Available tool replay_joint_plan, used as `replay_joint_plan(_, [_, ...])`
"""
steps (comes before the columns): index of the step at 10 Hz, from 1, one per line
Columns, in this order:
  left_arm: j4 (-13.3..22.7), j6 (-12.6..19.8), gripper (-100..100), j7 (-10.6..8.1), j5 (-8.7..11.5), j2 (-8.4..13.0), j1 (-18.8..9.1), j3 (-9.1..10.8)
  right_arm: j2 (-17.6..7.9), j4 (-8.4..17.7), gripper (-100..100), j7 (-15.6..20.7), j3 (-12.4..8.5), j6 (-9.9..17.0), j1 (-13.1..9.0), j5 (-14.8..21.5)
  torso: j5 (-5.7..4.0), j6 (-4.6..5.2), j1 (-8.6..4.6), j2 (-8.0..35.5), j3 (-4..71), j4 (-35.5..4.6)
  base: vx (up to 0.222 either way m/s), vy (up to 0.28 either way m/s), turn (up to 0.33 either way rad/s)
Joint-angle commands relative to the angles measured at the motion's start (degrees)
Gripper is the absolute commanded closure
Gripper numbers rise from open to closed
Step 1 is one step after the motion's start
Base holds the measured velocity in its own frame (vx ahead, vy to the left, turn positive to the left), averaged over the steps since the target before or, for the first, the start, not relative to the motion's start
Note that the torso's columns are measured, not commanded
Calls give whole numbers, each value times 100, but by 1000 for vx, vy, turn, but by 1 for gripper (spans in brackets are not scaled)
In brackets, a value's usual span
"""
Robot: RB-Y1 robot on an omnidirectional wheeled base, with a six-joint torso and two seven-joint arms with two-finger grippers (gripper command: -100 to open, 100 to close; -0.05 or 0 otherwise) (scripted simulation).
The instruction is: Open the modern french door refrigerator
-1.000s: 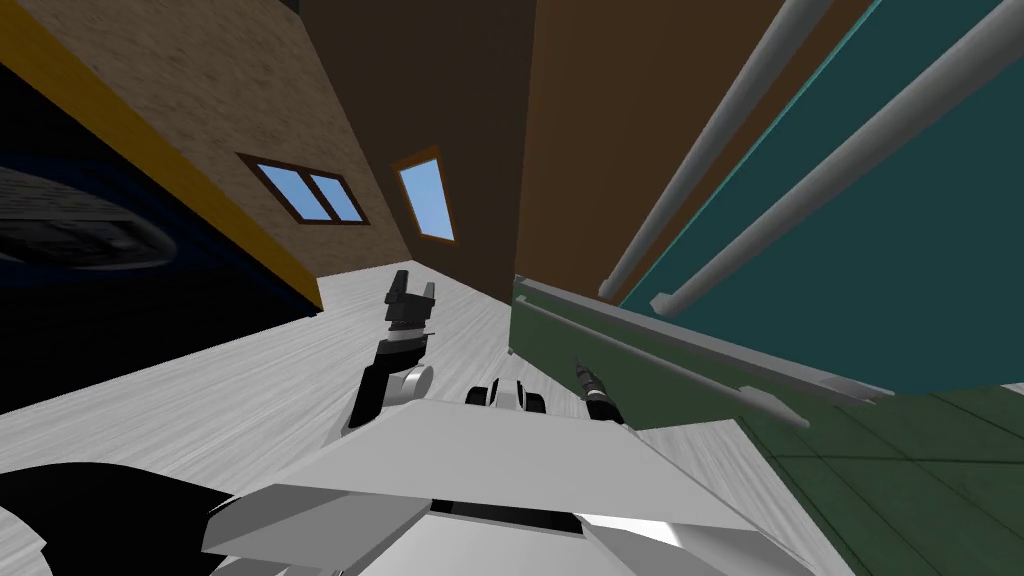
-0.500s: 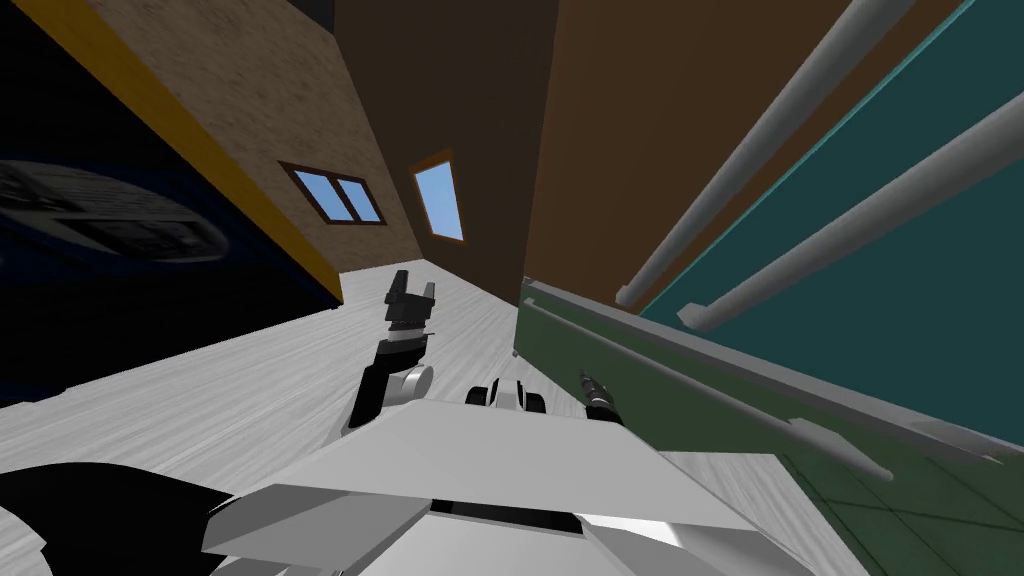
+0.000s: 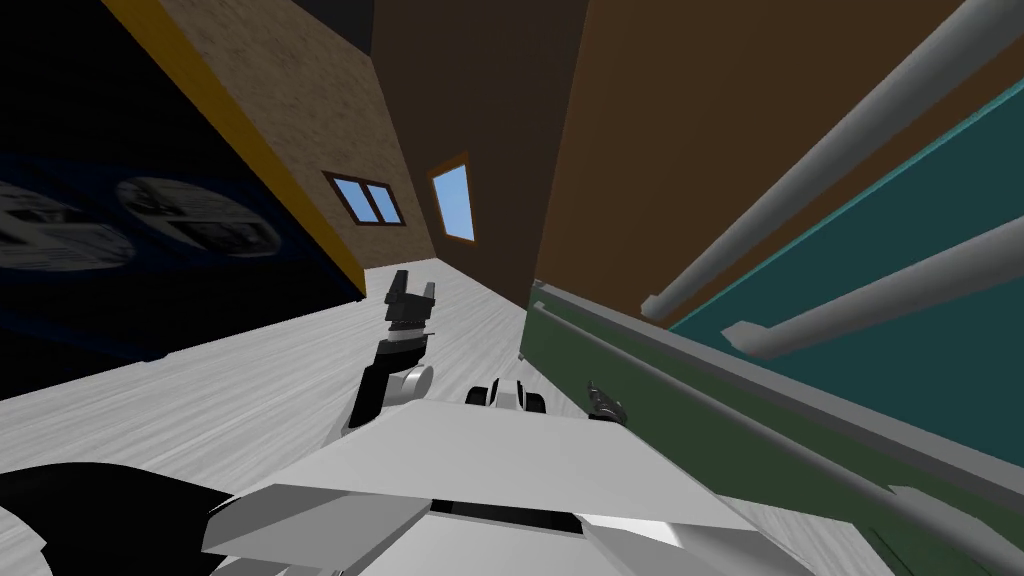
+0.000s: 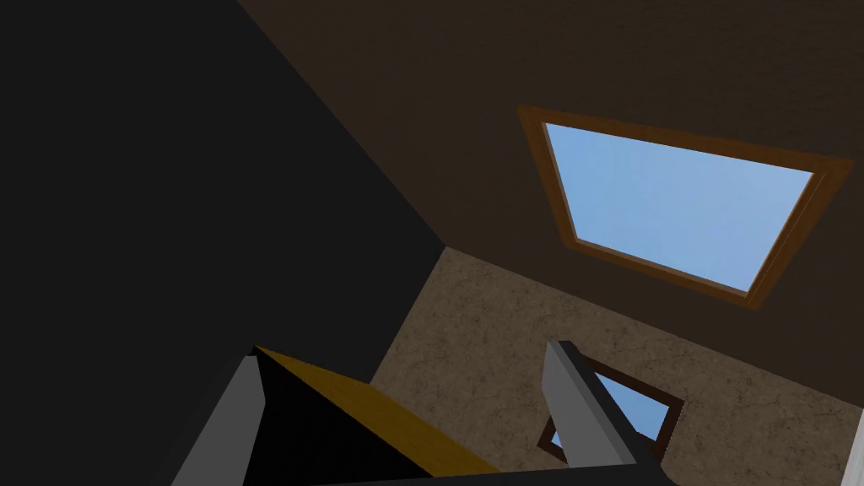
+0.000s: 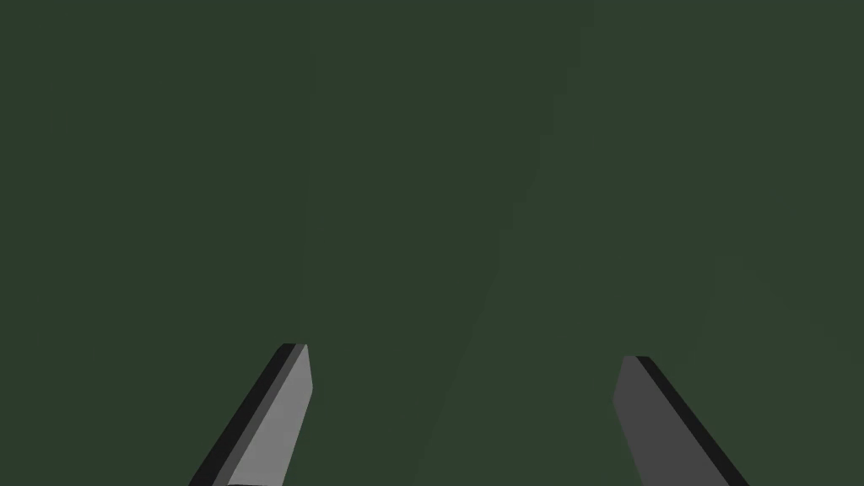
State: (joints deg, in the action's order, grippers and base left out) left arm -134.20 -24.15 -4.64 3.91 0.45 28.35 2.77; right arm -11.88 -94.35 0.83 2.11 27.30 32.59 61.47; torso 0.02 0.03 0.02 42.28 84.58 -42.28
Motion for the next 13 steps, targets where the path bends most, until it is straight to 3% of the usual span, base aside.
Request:
replay_joint_plan(1, [0,0,0,0,0,0,0,0,20,272,-100,59,15,398,15,401,-2,0,-5,8,-5,-2,36,32,275])
replay_joint_plan(3, [0,0,0,0,0,0,0,0,20,272,-100,59,15,555,15,649,-1,1,-1,-1,0,0,35,19,59])
replay_joint_plan(4, [0,0,0,0,0,0,0,0,22,505,-100,111,17,798,18,846,-2,0,-6,4,-3,-1,35,39,276])
replay_joint_plan(6, [0,0,0,0,0,0,0,0,22,505,-100,111,17,964,18,1073,0,1,-1,-1,1,1,36,16,45])
replay_joint_plan(7, [0,0,0,0,0,0,0,1,30,734,-100,165,17,1191,19,1315,-3,0,-8,4,-3,-1,40,21,234])
replay_joint_plan(9, [0,0,0,0,0,0,0,0,30,734,-100,165,17,1364,19,1488,-1,0,-2,0,0,0,32,10,49])
replay_joint_plan(10, [0,0,0,0,0,0,0,1,44,958,-100,221,14,1597,16,1748,-2,0,-4,6,-4,-1,37,19,195])
replay_joint_plan(13, [0,0,0,0,0,0,0,0,62,1176,-100,278,8,2076,12,2206,-1,-3,0,-3,1,1,47,18,141])
